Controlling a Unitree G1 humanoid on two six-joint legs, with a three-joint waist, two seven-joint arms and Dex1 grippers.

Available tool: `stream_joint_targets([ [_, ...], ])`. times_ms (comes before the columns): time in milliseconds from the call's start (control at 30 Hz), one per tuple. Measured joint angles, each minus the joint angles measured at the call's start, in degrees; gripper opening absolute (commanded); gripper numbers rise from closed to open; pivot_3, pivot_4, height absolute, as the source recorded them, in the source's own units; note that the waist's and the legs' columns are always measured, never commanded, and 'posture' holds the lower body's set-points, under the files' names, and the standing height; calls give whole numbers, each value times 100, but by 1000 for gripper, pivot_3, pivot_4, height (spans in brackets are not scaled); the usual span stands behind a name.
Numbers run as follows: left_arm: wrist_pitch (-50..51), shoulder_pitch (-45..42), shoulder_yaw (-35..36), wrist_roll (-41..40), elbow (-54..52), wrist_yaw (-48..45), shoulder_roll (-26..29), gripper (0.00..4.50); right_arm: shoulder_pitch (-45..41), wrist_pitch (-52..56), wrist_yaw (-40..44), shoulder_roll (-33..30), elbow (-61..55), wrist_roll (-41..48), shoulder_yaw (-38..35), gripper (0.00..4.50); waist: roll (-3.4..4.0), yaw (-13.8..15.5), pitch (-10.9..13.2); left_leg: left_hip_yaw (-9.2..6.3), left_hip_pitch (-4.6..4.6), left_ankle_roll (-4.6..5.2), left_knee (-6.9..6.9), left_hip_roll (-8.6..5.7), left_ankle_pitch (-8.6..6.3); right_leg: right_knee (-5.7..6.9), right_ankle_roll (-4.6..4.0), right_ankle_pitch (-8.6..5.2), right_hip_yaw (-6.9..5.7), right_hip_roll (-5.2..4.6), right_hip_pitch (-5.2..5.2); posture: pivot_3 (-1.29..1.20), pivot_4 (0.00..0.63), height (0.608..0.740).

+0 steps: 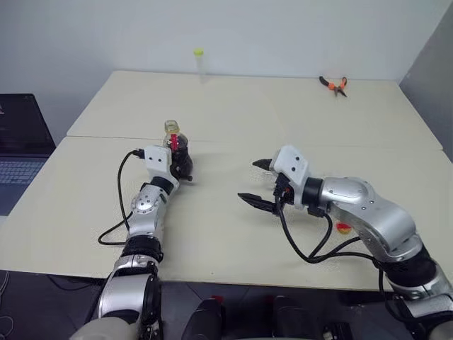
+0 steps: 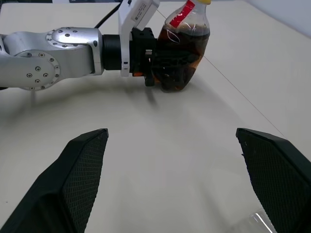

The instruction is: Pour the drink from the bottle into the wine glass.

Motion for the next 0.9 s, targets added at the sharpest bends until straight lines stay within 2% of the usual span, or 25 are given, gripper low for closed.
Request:
stream_joint_targets([
  [100, -237, -152, 26, 12, 384, 98, 41, 770, -27, -10, 21, 118, -1, -116, 80, 4500, 0, -20, 0, -1, 0, 0, -1, 0, 0, 3, 0, 0, 1, 0, -2, 0, 150, 740],
  [300, -442, -146, 35, 10, 507, 163, 33, 2769, -30, -6, 139, 157, -3, -302, 86, 4500, 0, -34, 0, -2, 3, 1, -2, 1, -1, 5, 0, 0, 2, 0, -2, 0, 150, 740],
  [467, -475, 184, 32, -5, 391, 171, -38, 4388, -27, 52, 217, 190, -67, -304, 74, 4500, 1, -52, -1, -2, 3, 1, -3, 2, -1, 6, -1, 0, 4, 0, -2, 0, 150, 740],
  [633, -404, 537, 29, -24, -107, 126, -86, 4452, -11, 108, 233, 223, -97, -304, 64, 4500, 1, -78, -1, -5, 3, 2, -4, 5, -1, 6, -1, 0, 4, -3, -2, 0, 150, 740],
  [900, 51, 1473, 30, -49, -1644, 325, -118, 4452, 287, 108, 248, 140, -451, -295, -75, 4500, 1, -113, -1, -7, 4, 5, -6, 7, -3, 5, -1, 0, 4, -11, -1, 0, 150, 740],
])
